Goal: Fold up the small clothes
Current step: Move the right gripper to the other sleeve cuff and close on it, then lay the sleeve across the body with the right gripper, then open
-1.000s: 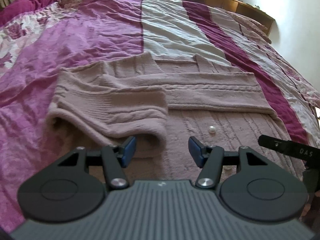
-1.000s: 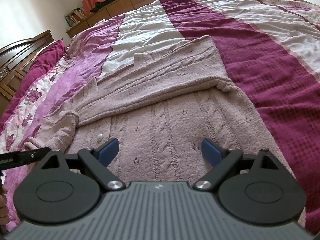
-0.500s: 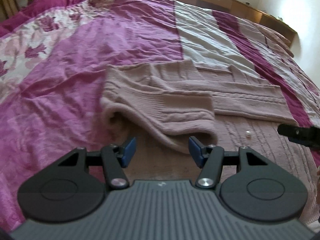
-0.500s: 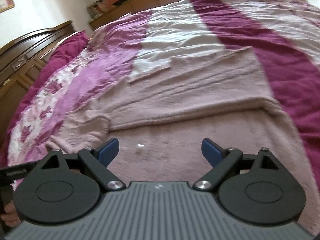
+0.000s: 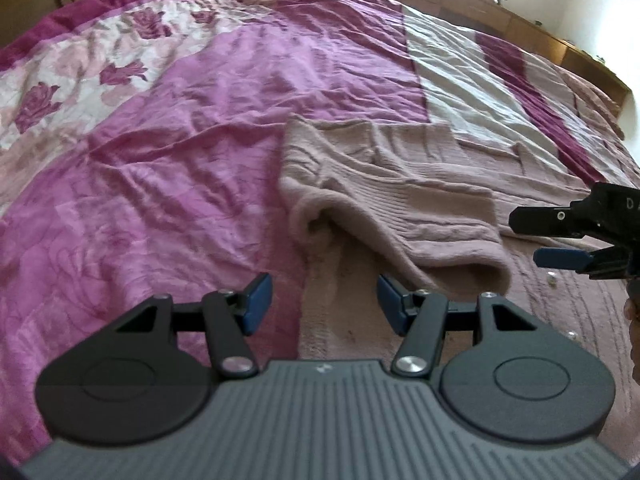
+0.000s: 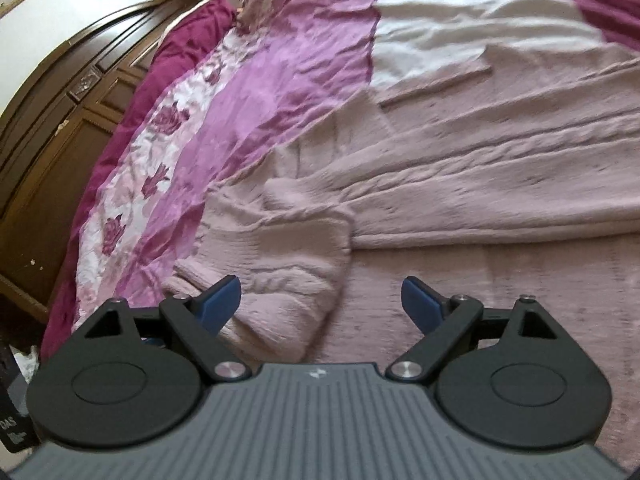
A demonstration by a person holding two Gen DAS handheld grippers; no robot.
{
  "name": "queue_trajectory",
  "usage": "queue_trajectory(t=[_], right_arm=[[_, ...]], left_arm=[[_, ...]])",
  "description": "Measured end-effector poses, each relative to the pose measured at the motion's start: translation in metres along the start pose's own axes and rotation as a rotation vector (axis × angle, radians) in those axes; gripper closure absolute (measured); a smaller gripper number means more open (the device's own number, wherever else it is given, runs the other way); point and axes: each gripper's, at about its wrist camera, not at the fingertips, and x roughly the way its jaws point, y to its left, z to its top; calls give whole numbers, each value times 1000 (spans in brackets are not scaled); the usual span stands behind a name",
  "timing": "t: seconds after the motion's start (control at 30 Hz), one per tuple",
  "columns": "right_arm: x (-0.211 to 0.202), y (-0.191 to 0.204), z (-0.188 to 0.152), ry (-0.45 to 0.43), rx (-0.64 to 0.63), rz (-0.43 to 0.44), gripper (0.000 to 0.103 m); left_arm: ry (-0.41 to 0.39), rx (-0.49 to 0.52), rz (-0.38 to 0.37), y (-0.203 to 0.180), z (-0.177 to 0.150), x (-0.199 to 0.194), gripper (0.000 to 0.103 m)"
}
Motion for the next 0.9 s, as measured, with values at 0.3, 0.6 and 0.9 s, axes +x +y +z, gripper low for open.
queue_trajectory(t=[0.3,0.6,0.9], right_arm=[[39,7,9,89,-17,-6,35],[35,29,20,25,-132,-6,92],[-10,82,67,-177,-481,-103,93]], left_arm=[[-41,6,48,1,1,16,44],[-87,9,75,1,4,28,44],[-95,73,140,-18,10,50,44]])
